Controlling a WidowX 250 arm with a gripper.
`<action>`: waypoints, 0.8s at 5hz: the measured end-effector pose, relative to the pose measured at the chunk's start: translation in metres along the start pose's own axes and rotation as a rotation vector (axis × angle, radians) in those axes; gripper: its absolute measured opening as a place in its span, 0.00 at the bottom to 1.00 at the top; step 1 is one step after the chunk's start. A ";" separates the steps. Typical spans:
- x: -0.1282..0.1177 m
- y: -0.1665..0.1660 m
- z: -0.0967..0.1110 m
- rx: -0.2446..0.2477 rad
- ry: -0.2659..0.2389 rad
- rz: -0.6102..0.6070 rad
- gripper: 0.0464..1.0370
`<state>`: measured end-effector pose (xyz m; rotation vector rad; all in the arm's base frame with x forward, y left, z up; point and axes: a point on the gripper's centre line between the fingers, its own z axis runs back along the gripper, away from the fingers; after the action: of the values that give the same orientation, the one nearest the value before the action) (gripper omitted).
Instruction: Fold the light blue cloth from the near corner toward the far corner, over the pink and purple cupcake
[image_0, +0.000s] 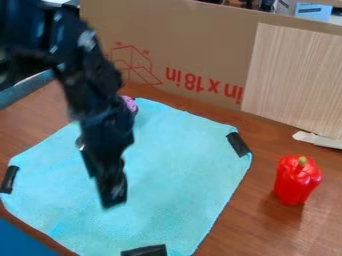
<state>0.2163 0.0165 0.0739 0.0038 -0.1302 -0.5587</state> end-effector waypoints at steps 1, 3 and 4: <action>-0.008 -0.010 -0.003 -0.016 -0.010 -0.034 0.96; -0.005 -0.024 -0.017 -0.079 0.016 0.018 0.96; 0.005 -0.028 -0.021 -0.078 -0.014 0.035 0.96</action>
<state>0.2082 -0.0102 0.0527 -0.0776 -0.1221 -0.5290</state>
